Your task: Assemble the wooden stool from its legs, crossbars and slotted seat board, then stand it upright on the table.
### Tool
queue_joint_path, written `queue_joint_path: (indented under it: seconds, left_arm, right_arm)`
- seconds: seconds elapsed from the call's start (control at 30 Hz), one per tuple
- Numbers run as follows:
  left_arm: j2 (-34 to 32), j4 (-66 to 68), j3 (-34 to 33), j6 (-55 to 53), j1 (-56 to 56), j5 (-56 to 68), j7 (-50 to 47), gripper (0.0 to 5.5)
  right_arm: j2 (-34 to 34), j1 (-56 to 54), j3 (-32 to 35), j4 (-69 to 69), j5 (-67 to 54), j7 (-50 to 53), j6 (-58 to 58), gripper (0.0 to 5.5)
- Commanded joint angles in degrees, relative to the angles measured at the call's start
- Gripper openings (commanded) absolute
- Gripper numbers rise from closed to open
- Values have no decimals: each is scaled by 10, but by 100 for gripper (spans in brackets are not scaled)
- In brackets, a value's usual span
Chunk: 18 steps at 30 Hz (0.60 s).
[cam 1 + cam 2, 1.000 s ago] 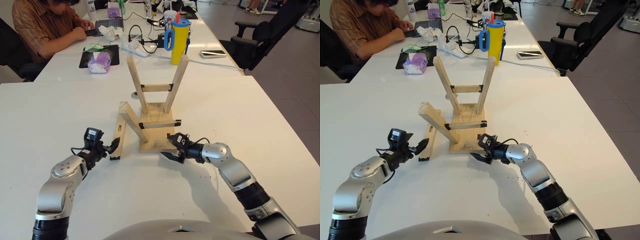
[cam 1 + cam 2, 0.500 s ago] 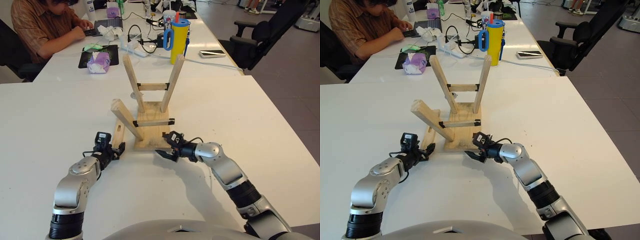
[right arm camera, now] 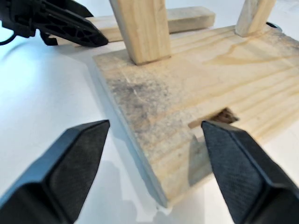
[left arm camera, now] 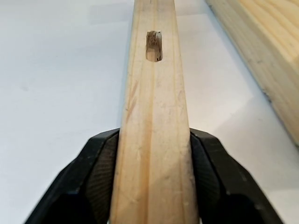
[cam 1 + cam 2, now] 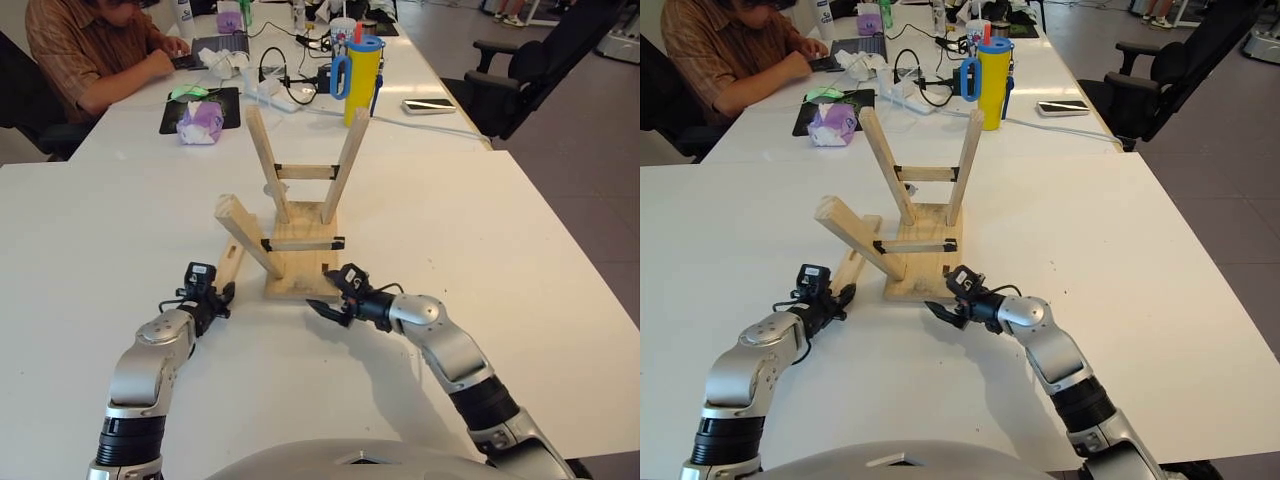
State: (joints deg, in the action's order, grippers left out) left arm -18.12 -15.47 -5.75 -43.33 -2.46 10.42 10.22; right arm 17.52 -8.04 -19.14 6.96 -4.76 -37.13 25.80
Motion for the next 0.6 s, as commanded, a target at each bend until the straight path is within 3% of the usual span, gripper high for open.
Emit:
queue_joint_path:
  seconds: [0.03,0.13,0.3,0.47,0.6]
  left_arm:
    - [9,15,-47,100,57,3,-11,206]
    - [-11,8,-64,182,101,-9,-8,206]
    - [-30,-35,-124,238,195,116,76,206]
    - [-94,-78,-161,114,319,344,150,206]
    - [-111,-124,-139,-1,387,564,123,206]
  right_arm:
    - [-12,10,34,13,-43,-2,12,364]
    - [-4,28,58,24,-65,-3,18,364]
    - [48,52,96,0,-63,-14,-2,364]
    - [57,42,134,-28,-75,-14,-37,364]
    - [61,37,160,-40,-96,-37,-78,364]
